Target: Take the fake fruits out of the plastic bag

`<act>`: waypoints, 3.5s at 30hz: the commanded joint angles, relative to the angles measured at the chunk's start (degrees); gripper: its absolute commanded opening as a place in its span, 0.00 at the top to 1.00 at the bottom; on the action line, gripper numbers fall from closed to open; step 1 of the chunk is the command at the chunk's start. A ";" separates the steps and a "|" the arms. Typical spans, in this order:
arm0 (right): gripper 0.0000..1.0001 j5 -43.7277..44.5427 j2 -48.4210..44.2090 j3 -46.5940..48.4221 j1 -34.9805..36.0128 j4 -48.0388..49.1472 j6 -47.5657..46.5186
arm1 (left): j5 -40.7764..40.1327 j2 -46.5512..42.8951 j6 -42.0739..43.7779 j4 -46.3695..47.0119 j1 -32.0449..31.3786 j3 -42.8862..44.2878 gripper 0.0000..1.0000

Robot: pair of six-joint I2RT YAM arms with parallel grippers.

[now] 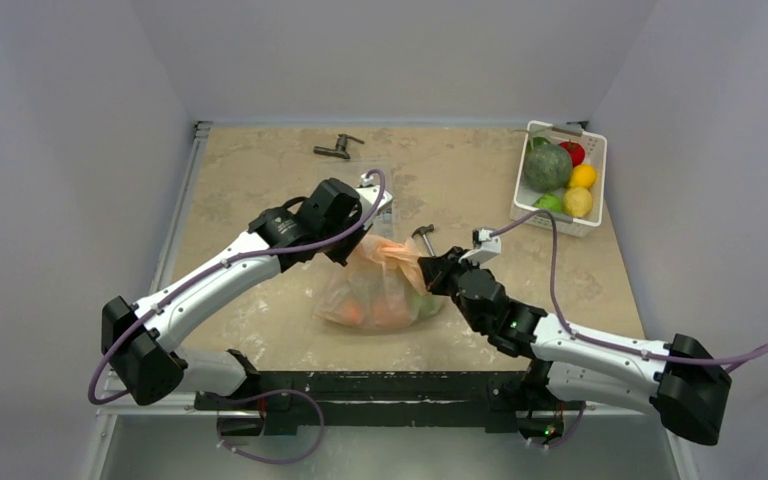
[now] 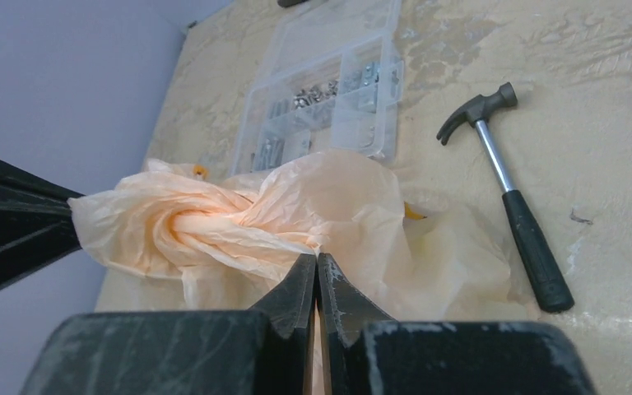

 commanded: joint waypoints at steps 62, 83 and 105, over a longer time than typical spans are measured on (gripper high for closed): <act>0.29 -17.48 -4.58 14.34 -0.62 -8.37 -41.40 | 5.50 -5.20 -4.25 7.63 2.19 -0.59 1.00; 0.33 -11.17 13.56 22.70 3.58 -5.74 -42.01 | 5.47 -7.07 -4.50 8.70 2.19 -2.05 1.00; 1.00 7.36 -9.60 -0.19 3.62 2.01 0.42 | -1.52 -12.33 -5.86 9.86 2.19 -4.17 1.00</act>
